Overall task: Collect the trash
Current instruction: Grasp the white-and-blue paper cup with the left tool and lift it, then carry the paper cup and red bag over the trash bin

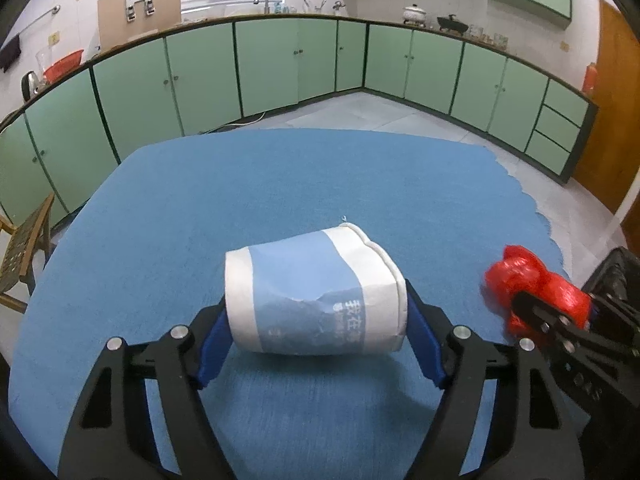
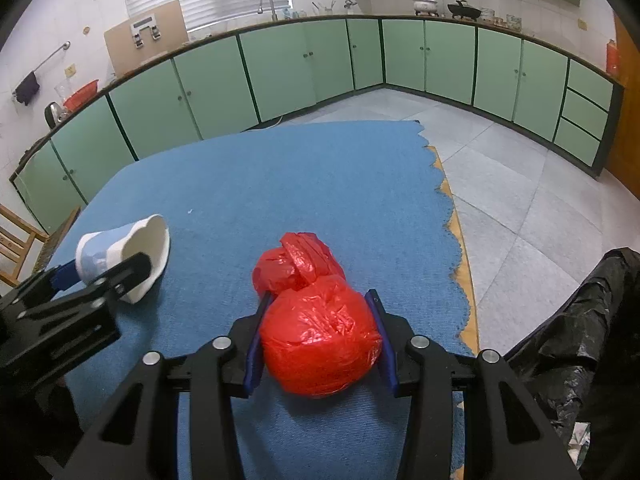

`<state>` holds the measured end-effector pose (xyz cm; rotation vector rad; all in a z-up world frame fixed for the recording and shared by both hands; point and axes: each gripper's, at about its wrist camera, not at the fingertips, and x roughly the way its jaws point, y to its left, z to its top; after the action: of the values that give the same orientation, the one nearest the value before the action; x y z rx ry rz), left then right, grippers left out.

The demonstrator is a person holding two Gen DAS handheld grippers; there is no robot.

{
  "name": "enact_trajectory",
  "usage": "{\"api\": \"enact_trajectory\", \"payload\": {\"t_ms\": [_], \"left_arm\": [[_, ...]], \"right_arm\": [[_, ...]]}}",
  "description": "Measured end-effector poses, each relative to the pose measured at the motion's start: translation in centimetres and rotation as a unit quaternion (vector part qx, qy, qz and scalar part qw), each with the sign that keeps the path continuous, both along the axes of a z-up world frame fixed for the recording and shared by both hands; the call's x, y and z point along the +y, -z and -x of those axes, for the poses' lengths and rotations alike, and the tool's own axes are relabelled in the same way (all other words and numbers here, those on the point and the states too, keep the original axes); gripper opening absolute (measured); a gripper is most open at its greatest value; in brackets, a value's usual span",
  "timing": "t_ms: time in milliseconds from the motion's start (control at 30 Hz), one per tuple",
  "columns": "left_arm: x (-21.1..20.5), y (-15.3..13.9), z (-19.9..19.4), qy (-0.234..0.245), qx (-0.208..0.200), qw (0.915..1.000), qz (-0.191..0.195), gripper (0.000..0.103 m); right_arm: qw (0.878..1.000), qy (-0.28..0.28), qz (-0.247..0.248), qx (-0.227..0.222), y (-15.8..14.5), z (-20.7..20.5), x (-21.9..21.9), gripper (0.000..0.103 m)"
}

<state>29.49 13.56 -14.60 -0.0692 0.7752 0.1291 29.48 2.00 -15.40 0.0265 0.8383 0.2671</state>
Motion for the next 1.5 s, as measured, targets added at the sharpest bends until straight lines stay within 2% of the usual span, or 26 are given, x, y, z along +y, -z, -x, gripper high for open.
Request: {"api": "enact_trajectory", "payload": {"t_ms": [533, 967, 1500], "left_arm": [[-0.9, -1.6, 5.5, 0.028, -0.021, 0.9993, 0.009, 0.073], [-2.3, -3.9, 9.2, 0.053, -0.05, 0.9973, 0.01, 0.073], [-4.6, -6.8, 14.0, 0.077, -0.083, 0.9935, 0.013, 0.073]], "right_arm": [[1.0, -0.01, -0.01, -0.004, -1.0, 3.0, -0.4, 0.045], [0.999, -0.013, -0.018, -0.026, -4.4, 7.4, -1.6, 0.045], [0.998, -0.015, -0.032, -0.061, -8.3, 12.6, -5.2, 0.045]]}}
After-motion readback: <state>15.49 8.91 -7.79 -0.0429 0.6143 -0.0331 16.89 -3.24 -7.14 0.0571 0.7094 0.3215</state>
